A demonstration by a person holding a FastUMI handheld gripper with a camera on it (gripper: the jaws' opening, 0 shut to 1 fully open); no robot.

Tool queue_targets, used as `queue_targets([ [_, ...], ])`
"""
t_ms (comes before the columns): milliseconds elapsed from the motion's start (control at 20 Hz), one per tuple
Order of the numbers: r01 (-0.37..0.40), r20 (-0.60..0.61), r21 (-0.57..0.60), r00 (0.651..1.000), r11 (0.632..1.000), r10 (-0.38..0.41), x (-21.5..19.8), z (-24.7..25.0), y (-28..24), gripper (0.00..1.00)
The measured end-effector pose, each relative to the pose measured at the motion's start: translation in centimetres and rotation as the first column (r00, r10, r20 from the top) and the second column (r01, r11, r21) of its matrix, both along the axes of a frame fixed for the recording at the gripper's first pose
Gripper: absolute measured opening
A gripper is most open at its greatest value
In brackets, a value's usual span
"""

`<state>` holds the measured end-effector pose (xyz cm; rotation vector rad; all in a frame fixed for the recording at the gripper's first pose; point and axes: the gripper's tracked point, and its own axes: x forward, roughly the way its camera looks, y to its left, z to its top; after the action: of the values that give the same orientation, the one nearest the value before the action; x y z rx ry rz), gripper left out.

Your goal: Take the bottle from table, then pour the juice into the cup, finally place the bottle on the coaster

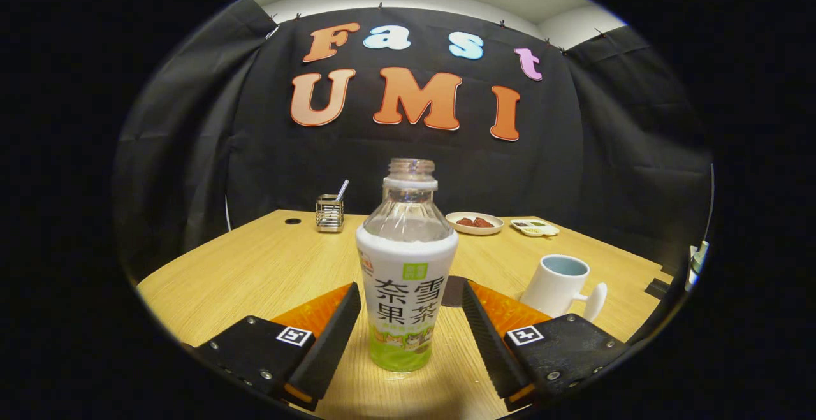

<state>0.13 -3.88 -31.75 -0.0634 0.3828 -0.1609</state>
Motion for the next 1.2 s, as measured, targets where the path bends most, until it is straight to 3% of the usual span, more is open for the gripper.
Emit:
queue_targets([
  [200, -0.008, -0.039, 0.026, 0.999, 1.000, 0.009, 0.2, -1.5, 0.4, 0.85],
  [350, -0.013, -0.037, 0.033, 0.999, 0.999, 0.014, 0.4, -1.6, 0.6, 0.66],
  [550, -0.016, -0.038, 0.079, 0.999, 0.997, 0.019, 0.6, -1.4, 0.6, 0.58],
  [750, -0.028, -0.014, 0.202, 0.999, 0.979, 0.032, 1.8, -0.7, 0.8, 0.55],
  [1000, -0.021, 0.011, 0.402, 1.000, 0.916, 0.018, 3.7, 0.0, 0.5, 0.55],
  [1200, 0.019, 0.016, 0.546, 0.999, 0.837, -0.032, 4.8, 0.1, -0.3, 0.55],
])
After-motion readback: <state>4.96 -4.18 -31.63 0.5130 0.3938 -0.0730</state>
